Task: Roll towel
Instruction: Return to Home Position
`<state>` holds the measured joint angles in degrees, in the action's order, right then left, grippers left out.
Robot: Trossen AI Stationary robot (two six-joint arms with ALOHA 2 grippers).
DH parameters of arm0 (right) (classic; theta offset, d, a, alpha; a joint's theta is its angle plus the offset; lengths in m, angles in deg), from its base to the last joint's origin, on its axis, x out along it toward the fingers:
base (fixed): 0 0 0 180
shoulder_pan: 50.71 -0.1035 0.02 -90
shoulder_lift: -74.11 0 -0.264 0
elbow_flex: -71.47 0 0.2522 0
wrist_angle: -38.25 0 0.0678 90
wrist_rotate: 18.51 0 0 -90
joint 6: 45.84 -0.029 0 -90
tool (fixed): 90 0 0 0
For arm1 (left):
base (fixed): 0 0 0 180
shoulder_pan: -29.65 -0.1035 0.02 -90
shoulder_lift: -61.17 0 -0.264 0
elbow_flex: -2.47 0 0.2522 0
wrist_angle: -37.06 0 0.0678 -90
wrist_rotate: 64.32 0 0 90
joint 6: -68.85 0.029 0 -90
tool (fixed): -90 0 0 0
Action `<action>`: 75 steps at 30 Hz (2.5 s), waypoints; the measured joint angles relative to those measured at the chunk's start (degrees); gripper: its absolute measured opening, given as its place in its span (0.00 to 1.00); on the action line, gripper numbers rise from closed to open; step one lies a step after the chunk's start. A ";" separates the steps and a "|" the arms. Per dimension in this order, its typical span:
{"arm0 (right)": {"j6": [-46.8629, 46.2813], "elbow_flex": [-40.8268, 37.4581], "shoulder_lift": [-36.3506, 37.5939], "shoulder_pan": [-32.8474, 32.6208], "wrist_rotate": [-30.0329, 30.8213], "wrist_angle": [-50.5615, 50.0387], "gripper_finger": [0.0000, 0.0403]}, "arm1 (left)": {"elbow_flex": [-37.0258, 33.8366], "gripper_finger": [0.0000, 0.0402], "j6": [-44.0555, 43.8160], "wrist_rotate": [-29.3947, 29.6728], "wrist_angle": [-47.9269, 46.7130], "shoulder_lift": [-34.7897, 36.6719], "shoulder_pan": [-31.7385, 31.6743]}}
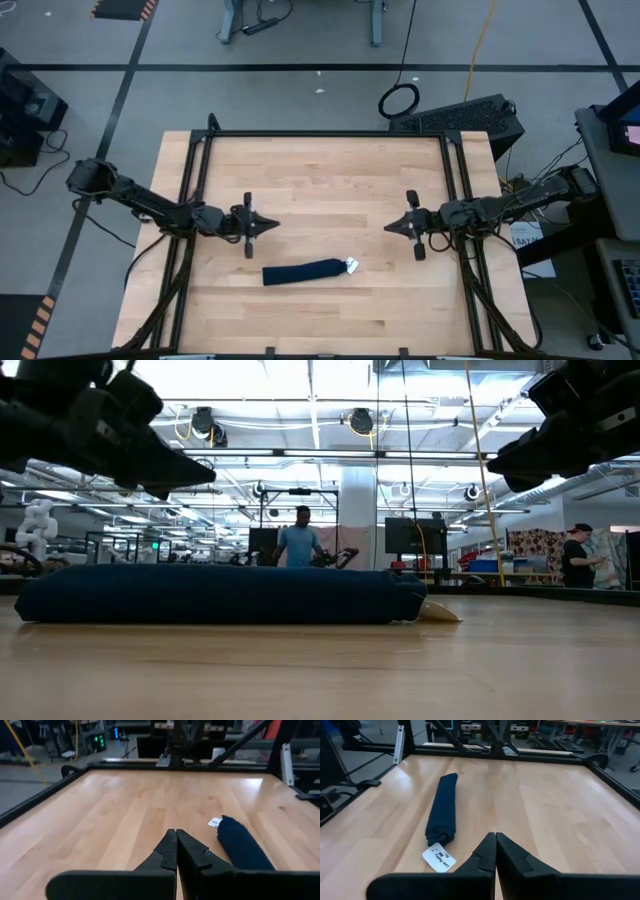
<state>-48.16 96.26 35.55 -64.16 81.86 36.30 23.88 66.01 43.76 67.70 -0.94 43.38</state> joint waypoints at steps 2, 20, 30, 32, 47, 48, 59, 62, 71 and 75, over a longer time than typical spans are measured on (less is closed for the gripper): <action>-0.46 0.00 0.00 -0.03 -0.20 -0.03 0.00 | -1.85 0.00 0.18 -0.25 1.97 0.60 -0.01; -3.48 -5.11 4.36 -0.04 -2.93 3.88 0.00 | -7.28 0.00 1.93 -2.93 6.68 6.19 -0.01; -4.18 -10.30 6.45 -0.02 -2.54 8.85 0.00 | -7.33 0.00 2.10 -2.88 5.19 6.46 -1.16; -3.72 -10.21 6.51 -0.02 -2.56 9.03 0.00 | -7.33 0.00 2.10 -2.88 4.48 6.46 -1.64; 1.55 -10.23 22.81 -0.02 -2.57 -2.88 0.00 | -7.35 0.00 1.77 -2.90 -5.97 17.38 -2.50; 1.68 -10.21 24.52 -0.02 -2.53 -4.22 0.00 | -7.35 0.00 1.76 -2.90 -7.04 18.71 -2.50; 7.90 -10.16 38.22 -0.02 -3.24 -9.89 0.00 | -7.35 0.00 2.70 -3.38 -18.98 32.91 -2.50; 9.11 -10.14 38.51 -0.02 -3.11 -9.76 0.00 | -7.35 0.00 4.07 -5.46 -20.10 36.94 -2.50; 8.98 -10.14 38.42 -0.02 -3.30 -9.86 0.00 | -7.39 0.00 3.97 -5.85 -33.57 53.43 -2.50; 9.01 -10.14 38.42 -0.02 -3.30 -9.84 0.00 | -7.39 0.00 4.90 -5.88 -40.16 61.30 -2.50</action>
<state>-39.15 86.12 73.97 -64.18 78.56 26.47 16.49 70.91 37.89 27.54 60.36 40.88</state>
